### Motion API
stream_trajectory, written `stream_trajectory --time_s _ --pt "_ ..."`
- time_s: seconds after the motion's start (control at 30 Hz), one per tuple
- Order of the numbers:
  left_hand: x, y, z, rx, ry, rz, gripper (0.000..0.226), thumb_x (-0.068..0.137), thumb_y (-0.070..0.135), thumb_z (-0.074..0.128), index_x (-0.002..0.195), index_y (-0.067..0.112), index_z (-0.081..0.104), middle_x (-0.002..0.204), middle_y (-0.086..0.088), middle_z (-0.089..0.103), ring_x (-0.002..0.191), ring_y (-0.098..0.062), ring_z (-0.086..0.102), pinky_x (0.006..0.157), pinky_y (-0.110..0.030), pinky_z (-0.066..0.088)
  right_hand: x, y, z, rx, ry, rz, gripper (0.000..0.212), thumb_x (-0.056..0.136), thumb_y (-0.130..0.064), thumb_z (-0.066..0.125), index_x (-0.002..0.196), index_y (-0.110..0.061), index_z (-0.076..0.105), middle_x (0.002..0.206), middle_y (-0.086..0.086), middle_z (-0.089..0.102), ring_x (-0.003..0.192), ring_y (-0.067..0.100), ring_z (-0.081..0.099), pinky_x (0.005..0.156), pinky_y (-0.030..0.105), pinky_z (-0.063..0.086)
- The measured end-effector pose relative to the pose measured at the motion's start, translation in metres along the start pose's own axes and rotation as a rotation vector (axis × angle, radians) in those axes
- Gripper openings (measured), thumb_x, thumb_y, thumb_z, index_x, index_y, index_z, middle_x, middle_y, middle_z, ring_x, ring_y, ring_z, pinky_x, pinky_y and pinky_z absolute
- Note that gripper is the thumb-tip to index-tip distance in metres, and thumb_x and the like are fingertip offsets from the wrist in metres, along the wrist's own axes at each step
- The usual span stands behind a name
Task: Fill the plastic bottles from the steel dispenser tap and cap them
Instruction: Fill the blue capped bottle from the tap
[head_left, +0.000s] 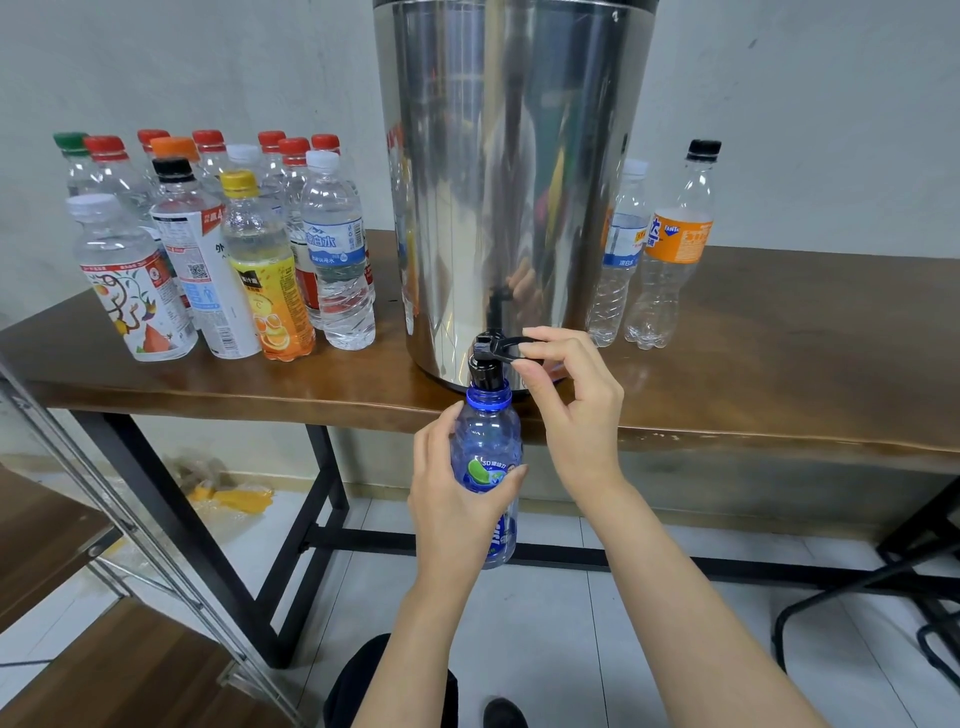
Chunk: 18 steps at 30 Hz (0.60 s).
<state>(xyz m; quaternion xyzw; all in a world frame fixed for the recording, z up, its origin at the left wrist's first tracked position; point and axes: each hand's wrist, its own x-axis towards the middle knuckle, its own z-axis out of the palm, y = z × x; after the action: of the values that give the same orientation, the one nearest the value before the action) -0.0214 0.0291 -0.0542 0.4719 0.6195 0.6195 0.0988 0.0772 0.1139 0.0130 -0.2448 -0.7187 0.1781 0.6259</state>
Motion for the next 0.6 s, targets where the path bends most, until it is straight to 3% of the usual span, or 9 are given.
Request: stream_trajectory --time_s 0.6 --pt "-0.0006 0.0022 0.0008 -0.021 0.007 -0.011 0.081 0.068 0.021 0.09 0.136 0.025 0.047 0.127 0.01 0.051 0.117 0.002 0.051 0.089 -0.006 0.045 -0.0003 0.0007 -0.0002 0.006 -0.011 0.009 0.026 0.093 -0.03 0.06 0.099 -0.008 0.071 0.112 -0.004 0.064 0.092 0.005 0.06 0.081 0.02 0.049"
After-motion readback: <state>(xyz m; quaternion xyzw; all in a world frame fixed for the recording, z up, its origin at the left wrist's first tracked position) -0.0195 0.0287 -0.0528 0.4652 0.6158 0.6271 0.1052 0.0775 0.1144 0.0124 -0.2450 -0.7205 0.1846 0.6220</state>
